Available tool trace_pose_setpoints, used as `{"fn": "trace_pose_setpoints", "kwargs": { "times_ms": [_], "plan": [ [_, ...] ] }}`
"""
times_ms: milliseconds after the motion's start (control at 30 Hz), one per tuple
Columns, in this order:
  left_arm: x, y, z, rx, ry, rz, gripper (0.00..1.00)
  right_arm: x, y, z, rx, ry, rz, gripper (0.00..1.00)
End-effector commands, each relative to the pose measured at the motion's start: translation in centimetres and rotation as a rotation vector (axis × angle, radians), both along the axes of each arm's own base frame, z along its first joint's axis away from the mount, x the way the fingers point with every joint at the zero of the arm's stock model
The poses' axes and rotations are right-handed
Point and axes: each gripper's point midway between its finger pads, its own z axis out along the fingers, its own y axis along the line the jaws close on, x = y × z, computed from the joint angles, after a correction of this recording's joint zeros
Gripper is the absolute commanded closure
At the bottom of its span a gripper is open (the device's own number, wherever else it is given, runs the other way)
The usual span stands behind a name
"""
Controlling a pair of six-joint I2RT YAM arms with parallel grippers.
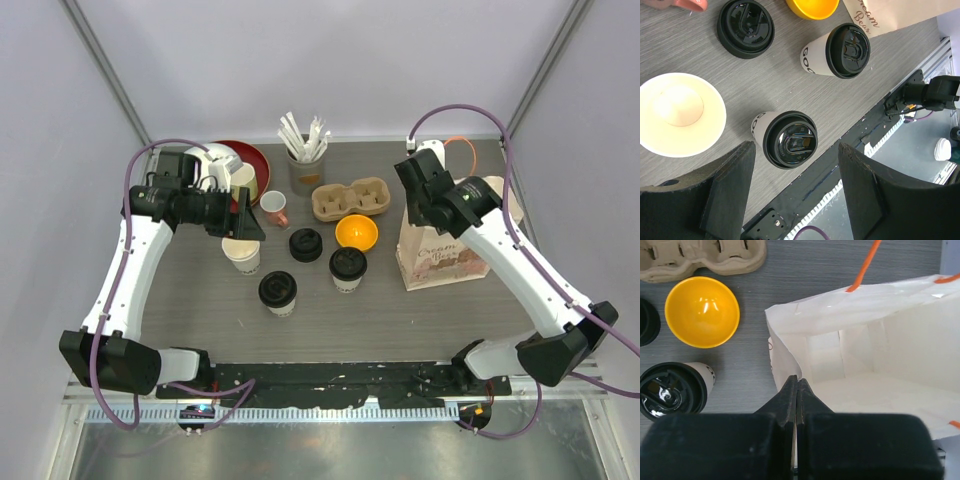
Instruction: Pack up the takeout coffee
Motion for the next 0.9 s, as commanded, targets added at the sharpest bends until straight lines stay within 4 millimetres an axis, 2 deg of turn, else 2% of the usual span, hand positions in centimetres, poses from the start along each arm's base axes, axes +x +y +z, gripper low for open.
{"fn": "trace_pose_setpoints", "kwargs": {
  "times_ms": [0, 200, 233, 267, 300, 333, 433, 467, 533, 567, 600, 633, 667, 733, 800, 833, 867],
  "plan": [
    [0.3, -0.1, 1.0, -0.010, -0.040, -0.013, 0.29, 0.5, 1.5, 0.7, 0.069, -0.041, 0.020, 0.99],
    [0.2, 0.0, 1.0, -0.008, -0.041, -0.016, 0.29, 0.4, 2.2, -0.5, 0.070, 0.007, 0.056, 0.97],
    [0.2, 0.0, 1.0, -0.006, -0.046, -0.017, 0.29, 0.3, 2.3, -0.5, 0.076, 0.010, 0.064, 0.90],
    [0.1, 0.0, 0.9, -0.007, -0.040, -0.017, 0.29, 0.4, 2.5, -0.1, 0.088, 0.005, 0.072, 0.75],
    [0.2, 0.0, 0.9, -0.006, -0.044, -0.015, 0.29, 0.3, 2.7, 0.2, 0.099, 0.001, 0.081, 0.71],
    [0.1, 0.0, 0.9, -0.006, -0.043, -0.017, 0.29, 0.3, 2.8, 0.6, 0.106, -0.008, 0.086, 0.55],
    [0.2, 0.1, 0.9, -0.002, -0.044, -0.015, 0.29, 0.7, 2.9, 2.9, 0.118, -0.064, 0.099, 0.39],
    [0.2, 0.1, 0.8, 0.000, -0.043, -0.014, 0.29, 1.0, 2.8, 4.5, 0.121, -0.101, 0.104, 0.36],
    [0.3, 0.1, 0.8, 0.003, -0.042, -0.012, 0.29, 1.7, 3.0, 6.0, 0.113, -0.141, 0.105, 0.31],
    [0.3, 0.1, 0.8, 0.004, -0.043, -0.012, 0.29, 2.2, 3.3, 7.9, 0.133, -0.193, 0.111, 0.31],
    [0.3, 0.2, 0.8, 0.005, -0.042, -0.011, 0.29, 2.7, 3.7, 8.4, 0.126, -0.210, 0.123, 0.31],
    [0.3, 0.2, 0.9, 0.008, -0.048, -0.013, 0.28, 3.4, 4.6, 10.0, 0.153, -0.268, 0.138, 0.30],
    [0.5, 0.3, 0.9, 0.013, -0.050, -0.010, 0.29, 3.8, 5.4, 10.4, 0.162, -0.288, 0.157, 0.30],
    [0.5, 0.4, 0.9, 0.024, -0.053, -0.010, 0.28, 5.4, 7.8, 10.6, 0.172, -0.330, 0.209, 0.30],
    [0.7, 0.7, 1.0, 0.043, -0.059, 0.002, 0.28, 6.7, 9.3, 9.7, 0.174, -0.330, 0.234, 0.30],
    [0.8, 0.9, 1.1, 0.051, -0.057, 0.009, 0.28, 8.2, 10.8, 8.0, 0.165, -0.301, 0.255, 0.30],
    [0.9, 1.0, 1.1, 0.056, -0.057, 0.012, 0.28, 8.9, 11.6, 7.1, 0.155, -0.284, 0.265, 0.29]
  ]
}}
